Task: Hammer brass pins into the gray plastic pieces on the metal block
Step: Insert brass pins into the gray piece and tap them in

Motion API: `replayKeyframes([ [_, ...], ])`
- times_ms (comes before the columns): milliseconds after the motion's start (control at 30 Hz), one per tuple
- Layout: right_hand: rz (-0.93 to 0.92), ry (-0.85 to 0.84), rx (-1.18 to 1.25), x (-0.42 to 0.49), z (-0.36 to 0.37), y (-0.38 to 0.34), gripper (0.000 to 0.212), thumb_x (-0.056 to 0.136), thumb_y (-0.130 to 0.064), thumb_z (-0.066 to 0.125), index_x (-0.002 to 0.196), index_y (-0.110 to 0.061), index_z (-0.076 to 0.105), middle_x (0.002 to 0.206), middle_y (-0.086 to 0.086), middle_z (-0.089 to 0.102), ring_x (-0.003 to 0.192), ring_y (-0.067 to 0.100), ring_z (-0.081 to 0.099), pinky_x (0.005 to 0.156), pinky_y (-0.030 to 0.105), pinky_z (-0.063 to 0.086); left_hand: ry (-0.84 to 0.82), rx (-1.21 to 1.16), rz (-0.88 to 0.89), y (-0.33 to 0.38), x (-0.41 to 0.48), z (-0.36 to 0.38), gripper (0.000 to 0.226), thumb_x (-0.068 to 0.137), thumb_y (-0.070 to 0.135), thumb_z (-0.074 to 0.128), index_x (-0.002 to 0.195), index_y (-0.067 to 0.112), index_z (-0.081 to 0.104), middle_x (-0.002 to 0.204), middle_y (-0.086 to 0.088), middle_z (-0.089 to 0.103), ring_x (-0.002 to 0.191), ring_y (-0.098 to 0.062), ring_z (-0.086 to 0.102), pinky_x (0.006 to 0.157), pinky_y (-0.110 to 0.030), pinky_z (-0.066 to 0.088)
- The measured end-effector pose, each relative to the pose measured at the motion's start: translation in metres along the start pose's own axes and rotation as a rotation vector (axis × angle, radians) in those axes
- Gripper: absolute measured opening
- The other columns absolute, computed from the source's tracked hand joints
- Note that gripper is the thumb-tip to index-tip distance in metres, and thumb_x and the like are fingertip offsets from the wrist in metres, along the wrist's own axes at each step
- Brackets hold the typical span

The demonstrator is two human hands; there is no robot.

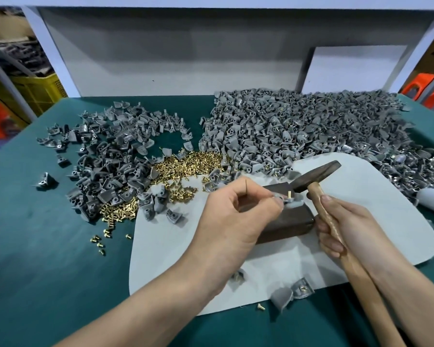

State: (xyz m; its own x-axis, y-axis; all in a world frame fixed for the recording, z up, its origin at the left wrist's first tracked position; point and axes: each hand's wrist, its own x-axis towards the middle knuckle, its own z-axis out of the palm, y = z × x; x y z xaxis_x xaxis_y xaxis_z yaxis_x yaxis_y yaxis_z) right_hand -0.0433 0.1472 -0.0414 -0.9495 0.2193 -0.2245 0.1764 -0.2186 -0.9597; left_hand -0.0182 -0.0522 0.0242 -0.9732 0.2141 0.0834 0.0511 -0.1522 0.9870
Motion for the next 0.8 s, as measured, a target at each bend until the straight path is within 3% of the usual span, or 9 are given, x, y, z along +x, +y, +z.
replayKeyframes([
  [133,-0.006,-0.004,0.001,-0.001,0.000,-0.001,0.028,0.098,-0.026,0.049,0.079,-0.015,0.066,0.048,0.003,0.040,0.027,0.010,0.023,0.035,0.011,0.022,-0.017,0.013,-0.001,0.002,-0.001,-0.001,0.007,0.068,0.025,0.066,0.063,0.030,0.067,0.065,0.013,0.065,0.058,0.008,0.055,0.055,-0.003,0.038],
  [333,-0.008,0.010,-0.031,0.000,0.002,-0.001,0.043,0.099,-0.024,0.047,0.059,-0.013,0.060,0.044,0.004,0.039,0.024,0.012,0.024,0.035,0.012,0.024,-0.044,0.188,-0.091,0.002,0.021,0.013,0.009,0.080,0.023,0.070,0.072,0.022,0.067,0.075,0.003,0.070,0.055,0.004,0.055,0.052,-0.009,0.042],
  [400,-0.007,0.012,-0.080,-0.002,0.003,-0.003,0.038,0.098,-0.027,0.048,0.066,-0.007,0.056,0.043,0.003,0.040,0.025,0.012,0.024,0.035,0.012,0.024,0.015,0.211,0.000,0.010,0.065,0.022,0.006,0.088,0.016,0.065,0.083,0.018,0.067,0.086,0.000,0.073,0.062,0.001,0.060,0.058,-0.014,0.051],
  [500,0.024,0.011,-0.108,-0.005,0.002,-0.007,0.032,0.096,-0.032,0.052,0.077,-0.006,0.054,0.047,0.003,0.042,0.029,0.014,0.028,0.033,0.015,0.025,0.071,0.743,0.252,0.019,0.141,0.011,0.037,0.096,0.021,0.056,0.133,0.024,0.054,0.130,0.001,0.059,0.117,-0.012,0.055,0.107,-0.033,0.041],
  [567,0.065,0.021,-0.111,-0.004,-0.001,-0.009,0.023,0.098,-0.022,0.049,0.082,-0.006,0.051,0.048,0.006,0.044,0.029,0.015,0.030,0.033,0.017,0.026,0.076,1.216,0.201,0.008,0.176,-0.022,0.057,0.097,0.021,0.051,0.149,0.031,0.030,0.150,-0.006,0.037,0.139,-0.030,0.032,0.114,-0.058,0.022],
  [633,0.095,0.014,-0.116,-0.002,-0.003,-0.012,0.013,0.097,-0.009,0.043,0.093,-0.002,0.053,0.049,0.008,0.045,0.031,0.016,0.032,0.033,0.018,0.027,0.077,1.427,-0.051,-0.010,0.194,-0.066,0.064,0.097,0.018,0.047,0.153,0.033,0.019,0.156,-0.012,0.024,0.144,-0.041,0.017,0.112,-0.068,0.009],
  [700,0.072,0.020,-0.148,0.000,-0.003,-0.014,0.015,0.096,-0.005,0.041,0.098,-0.005,0.056,0.050,0.008,0.046,0.033,0.019,0.035,0.033,0.022,0.029,0.099,1.575,-0.277,-0.027,0.198,-0.109,0.065,0.096,0.010,0.045,0.152,0.031,0.020,0.157,-0.015,0.021,0.143,-0.046,0.016,0.108,-0.073,0.007],
  [733,0.048,0.037,-0.188,0.001,-0.003,-0.012,0.015,0.096,-0.006,0.042,0.095,-0.006,0.057,0.051,0.007,0.048,0.035,0.020,0.038,0.035,0.024,0.031,0.109,1.627,-0.326,-0.033,0.196,-0.125,0.061,0.095,0.006,0.045,0.149,0.027,0.029,0.151,-0.017,0.032,0.138,-0.046,0.029,0.107,-0.073,0.015],
  [800,0.001,0.078,-0.286,0.002,-0.003,-0.009,0.016,0.097,-0.011,0.045,0.087,-0.007,0.057,0.050,0.005,0.051,0.038,0.020,0.045,0.039,0.027,0.035,0.138,1.633,-0.281,-0.041,0.188,-0.145,0.032,0.096,0.004,0.046,0.126,0.012,0.053,0.106,-0.013,0.059,0.097,-0.031,0.060,0.094,-0.056,0.048],
])
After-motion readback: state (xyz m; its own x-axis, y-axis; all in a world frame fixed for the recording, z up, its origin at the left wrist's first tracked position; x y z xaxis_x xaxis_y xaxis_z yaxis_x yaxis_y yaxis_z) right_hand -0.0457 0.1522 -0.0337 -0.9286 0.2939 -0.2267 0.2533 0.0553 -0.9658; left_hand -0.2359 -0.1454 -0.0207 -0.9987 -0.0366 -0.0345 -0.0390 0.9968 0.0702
